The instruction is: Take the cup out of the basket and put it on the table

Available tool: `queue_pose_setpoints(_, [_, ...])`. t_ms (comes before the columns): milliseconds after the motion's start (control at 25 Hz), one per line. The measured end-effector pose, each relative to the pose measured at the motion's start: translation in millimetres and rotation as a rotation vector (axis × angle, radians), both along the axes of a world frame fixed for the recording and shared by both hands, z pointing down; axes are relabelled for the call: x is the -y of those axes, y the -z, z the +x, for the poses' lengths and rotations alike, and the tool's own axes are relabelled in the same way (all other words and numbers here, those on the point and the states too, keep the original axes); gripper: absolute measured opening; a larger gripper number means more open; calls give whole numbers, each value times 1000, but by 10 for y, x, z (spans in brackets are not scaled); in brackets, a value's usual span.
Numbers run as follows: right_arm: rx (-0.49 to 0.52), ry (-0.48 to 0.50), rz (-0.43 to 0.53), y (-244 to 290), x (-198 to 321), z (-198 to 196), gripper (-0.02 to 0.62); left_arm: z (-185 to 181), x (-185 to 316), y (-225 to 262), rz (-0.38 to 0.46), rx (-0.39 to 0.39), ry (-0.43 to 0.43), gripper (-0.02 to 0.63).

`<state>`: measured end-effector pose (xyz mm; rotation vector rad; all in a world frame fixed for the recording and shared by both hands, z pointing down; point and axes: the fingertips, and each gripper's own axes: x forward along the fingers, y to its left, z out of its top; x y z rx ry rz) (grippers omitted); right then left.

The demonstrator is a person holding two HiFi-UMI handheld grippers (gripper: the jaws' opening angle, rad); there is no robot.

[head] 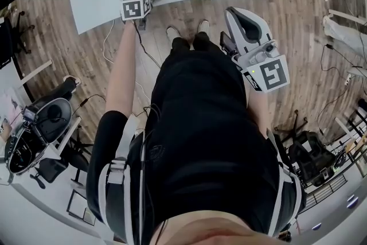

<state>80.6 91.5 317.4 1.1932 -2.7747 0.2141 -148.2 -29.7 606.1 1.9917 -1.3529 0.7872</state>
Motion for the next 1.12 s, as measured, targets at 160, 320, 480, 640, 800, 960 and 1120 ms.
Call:
queue_pose_setpoints(160, [3, 3, 1, -6, 8, 44, 20, 0, -2, -13, 11, -18, 13, 54])
queue_pose_setpoints(320, [7, 7, 1, -26, 19, 80, 20, 11, 14, 46, 45, -62, 24, 60])
queue_pose_setpoints(480, [8, 16, 4, -27, 32, 79, 20, -15, 52, 309, 124, -87, 32, 84])
queue_pose_setpoints(640, [18, 32, 13, -27, 83, 59, 20, -81, 18, 863, 267, -138, 78, 84])
queue_pose_setpoints(800, [24, 58, 22, -13, 121, 0, 20, -133, -200, 1421, 387, -202, 106, 83])
queue_pose_setpoints(960, [33, 92, 31, 25, 157, -102, 20, -197, -491, 1813, 457, -229, 134, 74])
queue_pose_setpoints(1120, [41, 127, 38, 37, 203, -198, 20, -184, -715, 2085, 513, -265, 136, 64])
